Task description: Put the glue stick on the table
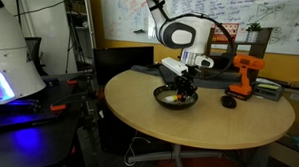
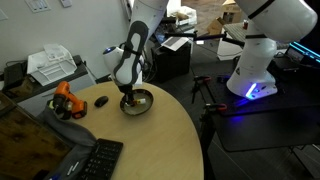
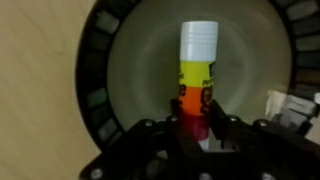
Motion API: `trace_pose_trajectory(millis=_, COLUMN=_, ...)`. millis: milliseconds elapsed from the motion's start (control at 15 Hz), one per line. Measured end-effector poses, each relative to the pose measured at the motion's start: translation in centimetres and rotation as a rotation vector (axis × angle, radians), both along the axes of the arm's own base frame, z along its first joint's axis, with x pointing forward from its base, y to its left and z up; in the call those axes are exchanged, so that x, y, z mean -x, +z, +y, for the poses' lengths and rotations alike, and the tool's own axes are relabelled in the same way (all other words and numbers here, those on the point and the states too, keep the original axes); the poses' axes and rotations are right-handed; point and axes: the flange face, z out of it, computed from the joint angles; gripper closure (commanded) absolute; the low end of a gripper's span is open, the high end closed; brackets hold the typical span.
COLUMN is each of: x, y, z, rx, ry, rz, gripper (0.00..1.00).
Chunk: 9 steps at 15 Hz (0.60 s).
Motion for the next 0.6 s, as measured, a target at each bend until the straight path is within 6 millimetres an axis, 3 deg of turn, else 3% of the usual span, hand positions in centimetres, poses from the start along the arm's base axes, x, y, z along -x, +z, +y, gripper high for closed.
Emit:
trace_pose_trajectory(millis=267, x=0.0, y=4.7, z=1.3, rx=-0.016, ry=0.023, rz=-0.028, gripper=0.92)
trace_pose_trajectory(millis=600, x=3.1, y=10.0, z=2.9, rx=-0.014, ry=-0.028, rz=0.022, gripper=0.92)
